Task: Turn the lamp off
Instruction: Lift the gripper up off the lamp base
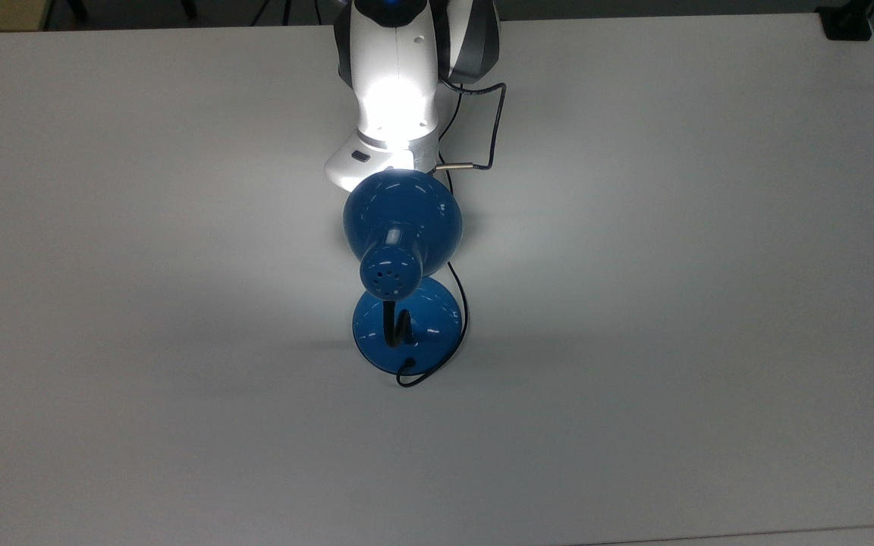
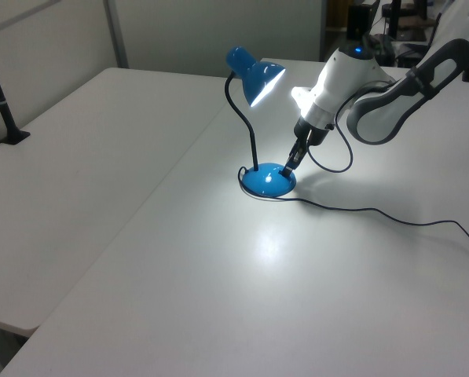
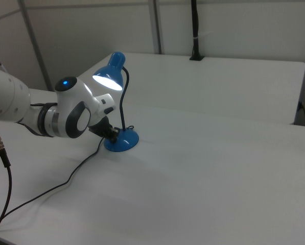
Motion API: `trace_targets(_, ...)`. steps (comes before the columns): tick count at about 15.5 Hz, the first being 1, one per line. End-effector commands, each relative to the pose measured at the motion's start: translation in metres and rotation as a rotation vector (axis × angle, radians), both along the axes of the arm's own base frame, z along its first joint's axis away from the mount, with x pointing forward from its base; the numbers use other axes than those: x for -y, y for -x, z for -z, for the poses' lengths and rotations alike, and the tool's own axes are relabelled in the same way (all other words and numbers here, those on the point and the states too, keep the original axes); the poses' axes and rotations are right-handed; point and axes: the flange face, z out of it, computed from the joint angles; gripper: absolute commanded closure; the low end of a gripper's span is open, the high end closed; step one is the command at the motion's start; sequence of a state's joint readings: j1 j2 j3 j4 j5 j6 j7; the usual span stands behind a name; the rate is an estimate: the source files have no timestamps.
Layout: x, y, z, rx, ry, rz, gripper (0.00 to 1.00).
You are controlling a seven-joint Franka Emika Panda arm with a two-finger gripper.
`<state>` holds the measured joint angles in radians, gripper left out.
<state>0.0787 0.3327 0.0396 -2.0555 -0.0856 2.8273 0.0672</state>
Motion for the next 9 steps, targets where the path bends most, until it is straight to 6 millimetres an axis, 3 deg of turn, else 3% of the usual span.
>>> trace_targets(1,0.002,0.006,0.024,-0.081,0.006,0.004,1.0)
trace_targets(4,0.003,0.007,0.018,-0.109,0.005,0.027,1.0)
trace_targets(7,0.006,0.016,-0.011,-0.171,0.013,0.061,1.0)
trace_targets(9,0.008,0.025,-0.042,-0.22,0.029,0.07,1.0)
